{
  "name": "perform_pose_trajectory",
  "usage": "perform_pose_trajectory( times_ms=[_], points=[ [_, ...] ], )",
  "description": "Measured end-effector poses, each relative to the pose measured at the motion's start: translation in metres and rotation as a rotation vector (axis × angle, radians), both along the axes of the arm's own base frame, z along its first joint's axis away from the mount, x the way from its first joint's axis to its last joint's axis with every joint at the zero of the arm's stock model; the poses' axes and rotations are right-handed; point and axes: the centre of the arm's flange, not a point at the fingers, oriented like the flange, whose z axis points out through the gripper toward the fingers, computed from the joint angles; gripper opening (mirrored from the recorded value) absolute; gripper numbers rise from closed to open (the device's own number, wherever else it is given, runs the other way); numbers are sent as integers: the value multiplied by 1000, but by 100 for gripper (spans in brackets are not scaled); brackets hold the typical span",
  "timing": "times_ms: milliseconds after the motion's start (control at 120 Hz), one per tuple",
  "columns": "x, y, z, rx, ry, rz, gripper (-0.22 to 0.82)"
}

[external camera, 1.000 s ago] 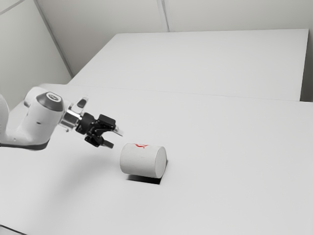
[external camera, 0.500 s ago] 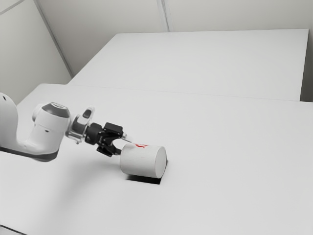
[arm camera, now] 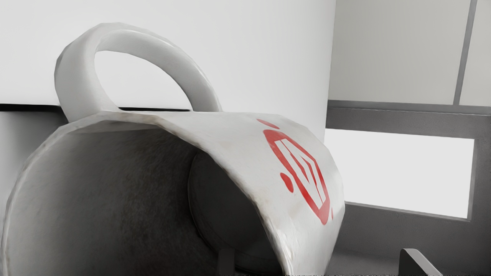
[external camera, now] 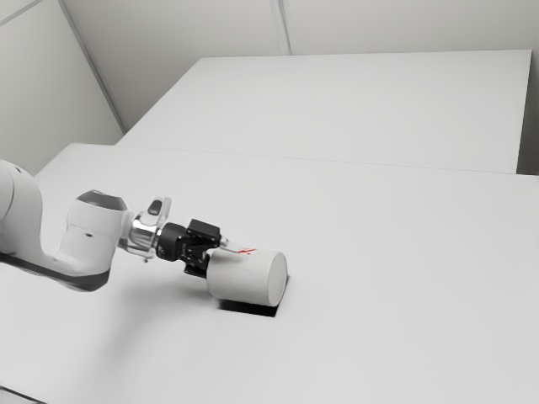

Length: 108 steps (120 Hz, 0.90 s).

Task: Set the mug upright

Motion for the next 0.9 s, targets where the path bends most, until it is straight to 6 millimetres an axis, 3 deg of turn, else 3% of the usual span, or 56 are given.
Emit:
perform_pose_trajectory(
  times_ms=[400,608,900],
  points=[
    [2,-1,4,-10,-38,-12,-4],
    [4,-1,15,-4,-79,-14,-13],
    [14,8,72,140,-240,-18,-17]
  ],
)
